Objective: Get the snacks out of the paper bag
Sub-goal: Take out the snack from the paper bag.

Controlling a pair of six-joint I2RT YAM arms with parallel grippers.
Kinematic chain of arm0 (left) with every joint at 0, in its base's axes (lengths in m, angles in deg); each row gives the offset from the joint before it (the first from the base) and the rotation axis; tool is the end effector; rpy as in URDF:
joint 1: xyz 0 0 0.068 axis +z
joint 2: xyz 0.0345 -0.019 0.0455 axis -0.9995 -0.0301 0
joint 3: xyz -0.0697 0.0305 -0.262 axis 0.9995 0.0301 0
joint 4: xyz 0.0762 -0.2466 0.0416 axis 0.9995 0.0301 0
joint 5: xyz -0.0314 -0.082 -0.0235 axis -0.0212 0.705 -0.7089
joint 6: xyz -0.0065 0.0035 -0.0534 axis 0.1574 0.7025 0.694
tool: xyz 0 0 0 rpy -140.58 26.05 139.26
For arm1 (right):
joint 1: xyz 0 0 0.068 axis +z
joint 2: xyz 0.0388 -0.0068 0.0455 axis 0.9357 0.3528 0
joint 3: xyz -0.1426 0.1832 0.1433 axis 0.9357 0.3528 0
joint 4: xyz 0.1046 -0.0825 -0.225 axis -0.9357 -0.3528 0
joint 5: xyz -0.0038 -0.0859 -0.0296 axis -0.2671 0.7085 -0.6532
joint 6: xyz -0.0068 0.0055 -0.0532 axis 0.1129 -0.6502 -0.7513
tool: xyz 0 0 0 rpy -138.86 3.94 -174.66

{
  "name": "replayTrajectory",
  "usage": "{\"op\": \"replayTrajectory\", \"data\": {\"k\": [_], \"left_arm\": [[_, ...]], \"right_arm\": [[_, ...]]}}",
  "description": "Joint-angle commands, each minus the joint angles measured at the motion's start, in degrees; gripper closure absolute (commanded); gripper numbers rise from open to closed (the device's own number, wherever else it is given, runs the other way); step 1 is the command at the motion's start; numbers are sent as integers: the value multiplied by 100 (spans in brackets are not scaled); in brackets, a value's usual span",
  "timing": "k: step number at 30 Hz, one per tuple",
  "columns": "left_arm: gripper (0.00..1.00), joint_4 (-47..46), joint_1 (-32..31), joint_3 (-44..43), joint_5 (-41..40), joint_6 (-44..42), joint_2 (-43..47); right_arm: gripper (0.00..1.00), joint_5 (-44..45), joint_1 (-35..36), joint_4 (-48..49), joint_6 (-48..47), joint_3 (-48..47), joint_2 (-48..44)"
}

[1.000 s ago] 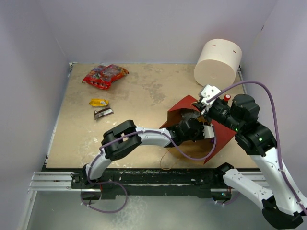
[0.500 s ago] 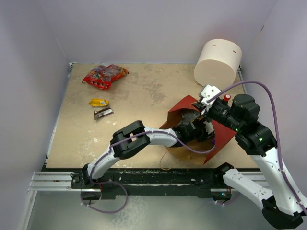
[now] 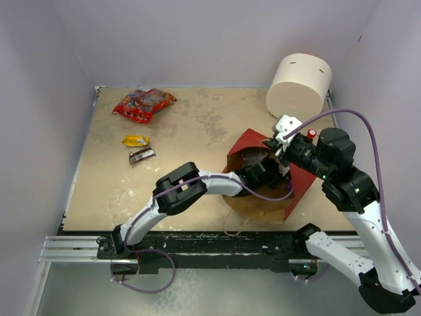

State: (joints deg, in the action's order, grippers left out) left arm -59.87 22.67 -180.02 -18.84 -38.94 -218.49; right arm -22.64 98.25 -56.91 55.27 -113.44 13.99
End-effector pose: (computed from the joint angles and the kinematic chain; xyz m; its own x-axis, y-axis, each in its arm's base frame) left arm 0.2235 -0.4800 0.1326 -0.2142 0.3302 -0.9193 0.8329 0.5534 0.0047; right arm 0.1270 0.0811 0.4431 0.1502 -0.3040 -0.9408 -0.6897 0.6495 -0.3200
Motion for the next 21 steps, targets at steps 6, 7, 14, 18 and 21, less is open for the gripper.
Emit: {"op": "replayTrajectory", "data": {"k": [6,7,14,18,21], "left_arm": [[100,-272,58,915,791,312,1383],[100,-263,57,1039,916,359,1505],[100,45,-58,1731,1565,584,2378],[100,382,-138,2119,1639,767,2863],[100,798,-220,2359,1639,873,3377]], "right_arm": [[100,315,8,561,132,-121,-150],[100,357,10,614,170,-101,-158],[100,814,10,873,380,41,-176],[100,1012,10,933,414,105,-175],[100,1072,10,986,382,220,-255]]}}
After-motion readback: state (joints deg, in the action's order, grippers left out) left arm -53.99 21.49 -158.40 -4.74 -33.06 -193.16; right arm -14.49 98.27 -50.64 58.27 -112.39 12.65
